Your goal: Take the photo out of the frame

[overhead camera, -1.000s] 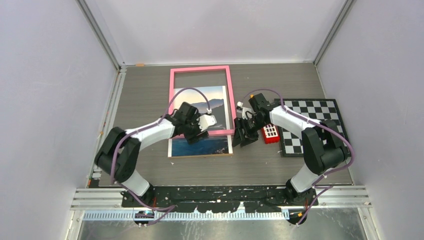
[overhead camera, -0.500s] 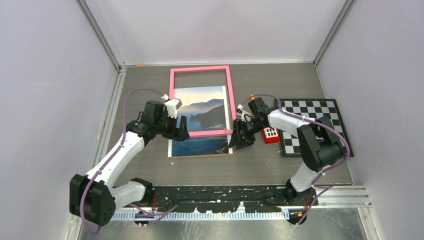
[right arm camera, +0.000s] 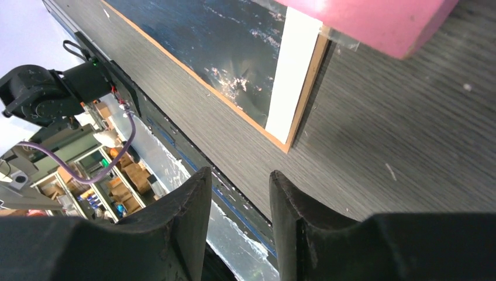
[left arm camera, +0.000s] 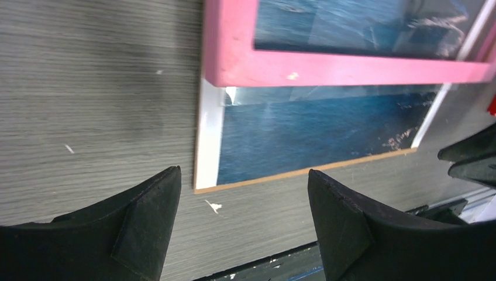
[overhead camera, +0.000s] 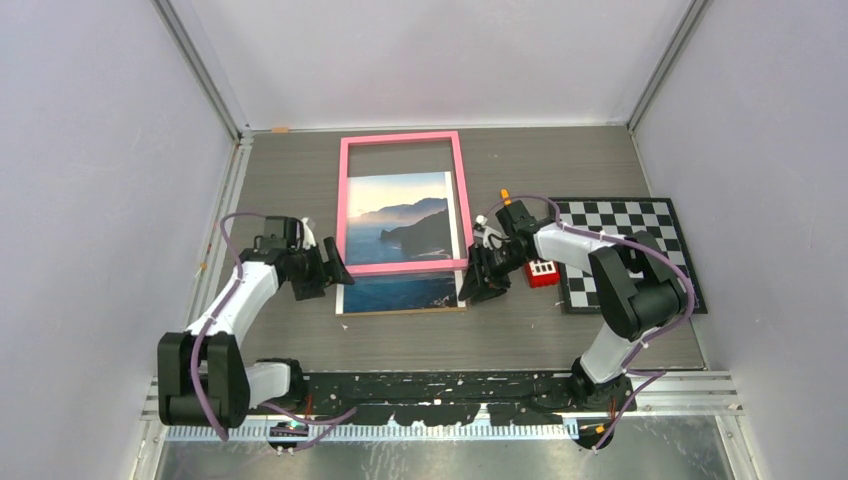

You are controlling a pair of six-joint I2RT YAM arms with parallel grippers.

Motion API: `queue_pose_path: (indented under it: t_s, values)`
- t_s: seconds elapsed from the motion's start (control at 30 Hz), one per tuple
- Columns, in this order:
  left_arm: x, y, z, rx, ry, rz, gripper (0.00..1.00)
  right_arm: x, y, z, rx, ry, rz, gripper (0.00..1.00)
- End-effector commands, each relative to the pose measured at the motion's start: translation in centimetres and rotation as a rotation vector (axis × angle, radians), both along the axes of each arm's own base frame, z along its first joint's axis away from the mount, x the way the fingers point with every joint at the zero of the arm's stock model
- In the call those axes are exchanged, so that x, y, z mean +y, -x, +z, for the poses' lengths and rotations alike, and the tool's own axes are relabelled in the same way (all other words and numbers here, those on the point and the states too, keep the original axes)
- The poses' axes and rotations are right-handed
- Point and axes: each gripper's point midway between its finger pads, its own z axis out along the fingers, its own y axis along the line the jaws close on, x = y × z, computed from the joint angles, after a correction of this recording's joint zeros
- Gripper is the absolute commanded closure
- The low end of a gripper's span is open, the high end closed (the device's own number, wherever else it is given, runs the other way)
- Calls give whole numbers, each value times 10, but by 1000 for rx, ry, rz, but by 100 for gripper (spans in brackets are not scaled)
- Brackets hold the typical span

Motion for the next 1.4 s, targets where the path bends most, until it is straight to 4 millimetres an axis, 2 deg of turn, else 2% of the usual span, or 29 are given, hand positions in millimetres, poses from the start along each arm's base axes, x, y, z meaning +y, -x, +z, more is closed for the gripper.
queue_pose_path:
  t_s: [0.0,0.1,0.2,0.33,0.6,0.73,0.87,1.13,1.37]
  values:
    - [3,-6,-11,24,40,41,20,8,-8,-3,-20,-11,17,56]
    - [1,-5,-17,49,49,35,24,7,-7,-11,-20,17,41,57]
    - [3,-3,-23,70,41,38,34,4,-6,-20,-17,42,43,58]
    - [0,-3,-28,81,58,45,42,2,-7,-25,-27,64,50,61]
    - [-3,-2,-38,106,78,65,51,-2,-8,-41,-25,122,69,69]
    - [1,-1,-42,118,60,78,50,-1,-9,-38,-40,125,75,74]
    - [2,0,-44,128,49,87,43,3,-11,-25,-76,107,74,75]
    - [2,-1,-42,119,52,85,41,5,-17,18,-193,52,30,67]
    - [1,-1,-44,129,60,86,39,11,-24,1,-157,75,30,66]
